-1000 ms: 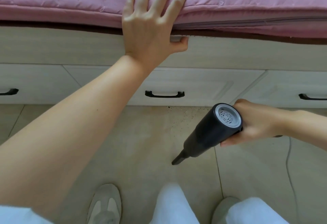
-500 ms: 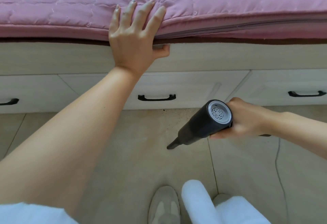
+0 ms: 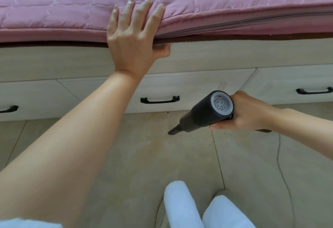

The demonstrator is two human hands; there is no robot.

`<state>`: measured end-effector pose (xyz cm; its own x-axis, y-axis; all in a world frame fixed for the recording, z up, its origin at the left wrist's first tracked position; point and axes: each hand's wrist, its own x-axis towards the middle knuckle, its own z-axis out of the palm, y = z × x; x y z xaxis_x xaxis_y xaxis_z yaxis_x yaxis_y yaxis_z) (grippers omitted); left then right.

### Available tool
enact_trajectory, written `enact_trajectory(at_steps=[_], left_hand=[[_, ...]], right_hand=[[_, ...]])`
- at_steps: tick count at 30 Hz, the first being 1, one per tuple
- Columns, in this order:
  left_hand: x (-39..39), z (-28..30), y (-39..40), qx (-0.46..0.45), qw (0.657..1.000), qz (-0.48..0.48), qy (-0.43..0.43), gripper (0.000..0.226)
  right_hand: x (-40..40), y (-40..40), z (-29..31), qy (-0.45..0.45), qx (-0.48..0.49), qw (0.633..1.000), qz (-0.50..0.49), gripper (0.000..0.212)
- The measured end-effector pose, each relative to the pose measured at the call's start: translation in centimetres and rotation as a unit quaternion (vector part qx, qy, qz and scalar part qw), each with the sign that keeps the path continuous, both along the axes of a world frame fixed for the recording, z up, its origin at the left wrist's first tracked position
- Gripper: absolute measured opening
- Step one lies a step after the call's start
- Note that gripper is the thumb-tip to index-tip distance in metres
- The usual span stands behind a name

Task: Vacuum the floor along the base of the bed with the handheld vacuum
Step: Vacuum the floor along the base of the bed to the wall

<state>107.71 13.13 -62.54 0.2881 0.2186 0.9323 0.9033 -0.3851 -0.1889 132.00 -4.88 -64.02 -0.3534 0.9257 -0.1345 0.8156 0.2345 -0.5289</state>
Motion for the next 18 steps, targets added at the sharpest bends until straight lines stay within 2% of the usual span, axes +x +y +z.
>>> enact_trajectory(at_steps=[7, 18], left_hand=[[0.0, -0.2, 0.2, -0.004, 1.000, -0.004, -0.002, 0.069], [-0.1, -0.5, 0.3, 0.006, 1.000, 0.004, 0.002, 0.072]], right_hand=[[0.5, 0.0, 1.2, 0.004, -0.033, 0.998, 0.047, 0.026], [0.5, 0.7, 0.3, -0.062, 0.041, 0.997, 0.013, 0.033]])
